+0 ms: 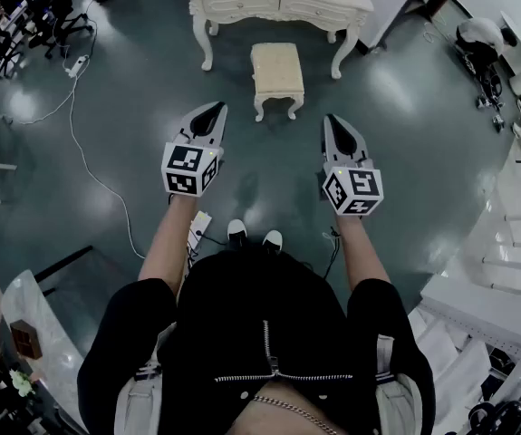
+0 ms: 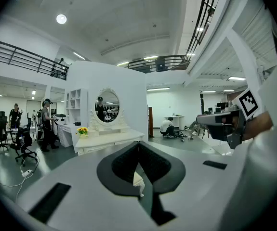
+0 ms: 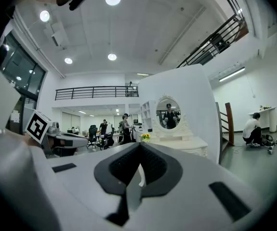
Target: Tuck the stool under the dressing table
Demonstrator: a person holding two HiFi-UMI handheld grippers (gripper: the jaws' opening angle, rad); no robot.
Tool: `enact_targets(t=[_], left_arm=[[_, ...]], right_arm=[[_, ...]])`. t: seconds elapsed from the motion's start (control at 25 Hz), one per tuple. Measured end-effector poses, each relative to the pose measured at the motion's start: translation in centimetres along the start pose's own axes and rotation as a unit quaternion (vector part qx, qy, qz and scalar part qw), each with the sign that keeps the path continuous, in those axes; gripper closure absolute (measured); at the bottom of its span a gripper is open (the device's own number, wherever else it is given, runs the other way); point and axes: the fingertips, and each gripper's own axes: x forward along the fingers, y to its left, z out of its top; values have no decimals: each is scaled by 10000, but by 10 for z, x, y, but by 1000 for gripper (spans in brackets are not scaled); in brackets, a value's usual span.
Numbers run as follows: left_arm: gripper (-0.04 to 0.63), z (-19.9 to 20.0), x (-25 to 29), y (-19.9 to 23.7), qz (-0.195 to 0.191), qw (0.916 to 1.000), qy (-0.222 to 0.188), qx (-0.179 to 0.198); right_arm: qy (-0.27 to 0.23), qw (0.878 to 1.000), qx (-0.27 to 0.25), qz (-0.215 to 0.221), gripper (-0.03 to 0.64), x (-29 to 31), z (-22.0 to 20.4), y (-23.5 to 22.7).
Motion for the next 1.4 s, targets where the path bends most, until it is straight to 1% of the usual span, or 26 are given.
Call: enact_targets(t=[0.2, 0.52, 0.68, 0.8, 0.92, 1.16, 1.4], left_arm=[[574, -5, -10, 16, -13, 10000, -28, -40], [574, -11, -9, 59, -63, 10000, -65, -32], [574, -16, -8, 76, -94, 9999, -61, -63], [574, -21, -7, 89, -188, 9998, -50, -63], [574, -24, -4, 105, -191, 9997, -59, -106], [574, -28, 29, 127, -222, 9996, 18, -150], [574, -24, 79, 159, -275, 9995, 97, -133]], right_arm=[[70, 10000, -7, 9, 612, 10, -5, 14], [65, 9998, -182, -7, 612, 48, -6, 42], [114, 9997, -172, -90, 612, 63, -11, 49], [148, 9996, -167, -196, 612, 72, -17, 58], [223, 9994, -184, -183, 612, 87, -21, 65], [245, 9994, -90, -242, 612, 123, -23, 47], [297, 9993, 51, -237, 612, 180, -28, 26]])
